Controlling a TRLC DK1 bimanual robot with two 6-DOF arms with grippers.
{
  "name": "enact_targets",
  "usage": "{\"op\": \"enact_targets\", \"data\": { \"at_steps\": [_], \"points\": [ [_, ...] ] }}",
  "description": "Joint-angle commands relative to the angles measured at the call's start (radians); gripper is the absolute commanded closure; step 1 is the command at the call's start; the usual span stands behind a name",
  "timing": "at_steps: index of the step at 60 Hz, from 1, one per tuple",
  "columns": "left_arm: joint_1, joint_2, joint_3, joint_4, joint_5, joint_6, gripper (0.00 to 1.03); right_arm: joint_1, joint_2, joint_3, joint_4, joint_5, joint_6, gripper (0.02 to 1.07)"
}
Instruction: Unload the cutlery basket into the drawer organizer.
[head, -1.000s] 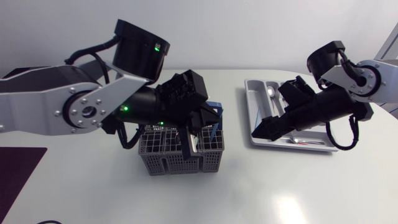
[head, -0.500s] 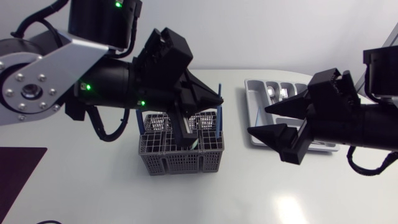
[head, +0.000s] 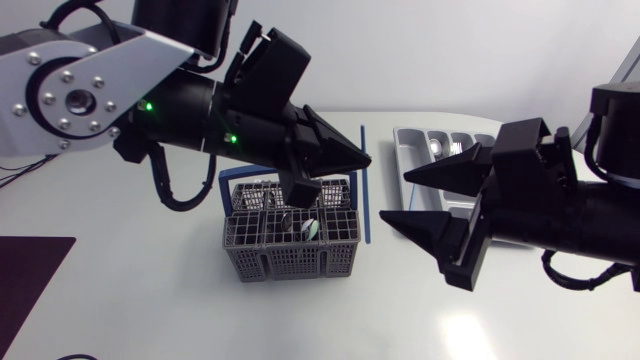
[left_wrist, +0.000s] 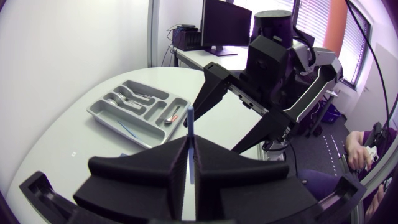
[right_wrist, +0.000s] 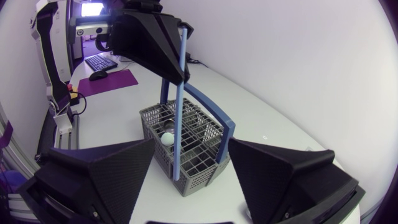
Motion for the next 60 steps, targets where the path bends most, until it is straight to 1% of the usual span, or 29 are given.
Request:
{"op": "enact_targets", "data": {
  "at_steps": [1, 10, 17, 19, 23, 27, 32, 36, 40, 48, 60],
  "points": [
    [0.004, 0.025, 0.043, -0.007, 0.02, -0.03, 0.94, 0.026, 0.024, -0.018, 0.024, 0.005, -0.005, 0.35],
    [-0.005, 0.041, 0.061, -0.008, 0.021, -0.038, 0.94, 0.052, 0.061, -0.014, 0.043, 0.017, 0.003, 0.45],
    [-0.008, 0.044, 0.072, -0.01, 0.026, -0.046, 0.94, 0.052, 0.09, -0.012, 0.056, 0.017, 0.007, 0.46],
    [-0.008, 0.044, 0.072, -0.008, 0.026, -0.046, 0.94, 0.054, 0.093, -0.012, 0.063, 0.017, 0.012, 0.5],
    [-0.01, 0.045, 0.073, -0.008, 0.027, -0.047, 0.94, 0.055, 0.102, -0.006, 0.063, 0.019, 0.017, 0.54],
    [-0.011, 0.045, 0.07, -0.008, 0.029, -0.047, 0.94, 0.057, 0.113, 0.0, 0.063, 0.026, 0.02, 0.54],
    [-0.011, 0.045, 0.07, -0.008, 0.033, -0.05, 0.94, 0.057, 0.128, 0.009, 0.066, 0.028, 0.026, 0.6],
    [-0.011, 0.047, 0.069, -0.008, 0.035, -0.052, 0.94, 0.057, 0.135, 0.015, 0.066, 0.03, 0.027, 0.67],
    [-0.011, 0.047, 0.069, -0.008, 0.035, -0.052, 0.94, 0.058, 0.138, 0.017, 0.066, 0.031, 0.032, 0.76],
    [-0.011, 0.048, 0.07, -0.01, 0.038, -0.053, 0.94, 0.068, 0.145, 0.02, 0.067, 0.039, 0.044, 1.0],
    [-0.006, 0.048, 0.076, -0.01, 0.04, -0.062, 0.92, 0.075, 0.148, 0.028, 0.053, 0.037, 0.053, 1.01]
  ]
}}
